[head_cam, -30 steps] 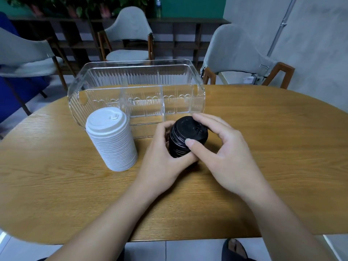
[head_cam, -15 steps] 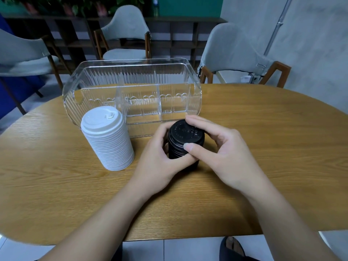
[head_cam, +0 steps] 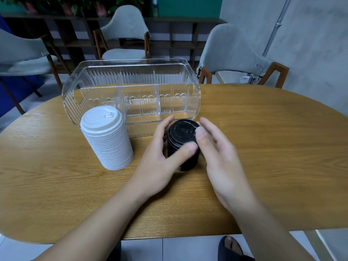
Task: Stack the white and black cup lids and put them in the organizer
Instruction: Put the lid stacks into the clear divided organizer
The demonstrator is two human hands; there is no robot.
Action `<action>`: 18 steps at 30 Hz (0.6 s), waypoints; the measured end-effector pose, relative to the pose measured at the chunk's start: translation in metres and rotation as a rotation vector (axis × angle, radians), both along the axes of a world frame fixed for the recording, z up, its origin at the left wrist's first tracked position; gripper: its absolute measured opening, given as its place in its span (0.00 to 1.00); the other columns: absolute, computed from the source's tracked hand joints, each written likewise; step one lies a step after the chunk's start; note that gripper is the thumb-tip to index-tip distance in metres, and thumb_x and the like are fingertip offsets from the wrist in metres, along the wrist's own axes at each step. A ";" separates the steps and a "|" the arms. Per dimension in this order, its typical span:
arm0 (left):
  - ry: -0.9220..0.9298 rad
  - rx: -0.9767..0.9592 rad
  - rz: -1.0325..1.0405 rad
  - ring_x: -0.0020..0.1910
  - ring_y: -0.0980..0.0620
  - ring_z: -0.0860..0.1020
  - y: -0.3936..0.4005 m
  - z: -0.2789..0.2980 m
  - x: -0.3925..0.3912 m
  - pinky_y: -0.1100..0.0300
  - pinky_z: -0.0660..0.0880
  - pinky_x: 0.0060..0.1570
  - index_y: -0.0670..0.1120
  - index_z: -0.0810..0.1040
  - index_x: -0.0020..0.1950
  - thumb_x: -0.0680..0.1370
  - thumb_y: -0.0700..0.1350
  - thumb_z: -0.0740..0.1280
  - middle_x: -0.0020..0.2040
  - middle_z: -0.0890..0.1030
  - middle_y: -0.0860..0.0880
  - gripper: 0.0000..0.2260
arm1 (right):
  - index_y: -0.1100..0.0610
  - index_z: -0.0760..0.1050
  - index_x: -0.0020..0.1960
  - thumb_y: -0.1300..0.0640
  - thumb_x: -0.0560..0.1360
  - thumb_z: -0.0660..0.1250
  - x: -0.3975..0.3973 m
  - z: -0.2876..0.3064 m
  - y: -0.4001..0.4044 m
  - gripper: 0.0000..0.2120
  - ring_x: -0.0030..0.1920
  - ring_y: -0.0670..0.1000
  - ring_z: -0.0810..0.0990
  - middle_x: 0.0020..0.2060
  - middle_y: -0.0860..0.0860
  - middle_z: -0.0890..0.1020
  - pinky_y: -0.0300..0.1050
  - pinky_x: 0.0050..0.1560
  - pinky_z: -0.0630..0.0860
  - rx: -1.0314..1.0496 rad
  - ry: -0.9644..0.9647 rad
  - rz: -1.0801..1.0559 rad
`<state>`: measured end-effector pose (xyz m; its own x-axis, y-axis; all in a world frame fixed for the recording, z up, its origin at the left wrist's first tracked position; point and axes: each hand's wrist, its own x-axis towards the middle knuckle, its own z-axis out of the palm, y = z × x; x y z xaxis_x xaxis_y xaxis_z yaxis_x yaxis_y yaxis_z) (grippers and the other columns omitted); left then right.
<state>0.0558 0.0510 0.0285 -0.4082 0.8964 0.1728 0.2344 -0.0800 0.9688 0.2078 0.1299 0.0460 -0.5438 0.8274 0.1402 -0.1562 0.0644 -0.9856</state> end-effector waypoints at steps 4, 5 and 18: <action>-0.149 0.044 0.114 0.75 0.63 0.78 0.003 0.003 0.014 0.55 0.69 0.79 0.54 0.76 0.80 0.89 0.65 0.59 0.72 0.84 0.60 0.24 | 0.47 0.84 0.67 0.43 0.89 0.59 -0.006 -0.003 -0.009 0.17 0.68 0.42 0.83 0.63 0.43 0.87 0.44 0.70 0.75 -0.005 0.007 -0.036; -0.167 0.043 0.122 0.73 0.62 0.79 0.003 0.002 0.018 0.55 0.71 0.77 0.54 0.79 0.77 0.90 0.64 0.56 0.70 0.85 0.60 0.23 | 0.48 0.83 0.68 0.45 0.90 0.57 -0.009 -0.004 -0.010 0.18 0.67 0.42 0.83 0.63 0.43 0.87 0.45 0.70 0.75 0.007 -0.012 -0.041; -0.193 0.099 0.373 0.60 0.55 0.82 0.022 -0.010 0.034 0.54 0.75 0.65 0.52 0.81 0.62 0.91 0.63 0.52 0.56 0.86 0.57 0.22 | 0.47 0.81 0.68 0.39 0.90 0.54 -0.038 -0.021 -0.016 0.21 0.65 0.44 0.84 0.61 0.43 0.87 0.57 0.71 0.77 0.068 -0.079 -0.187</action>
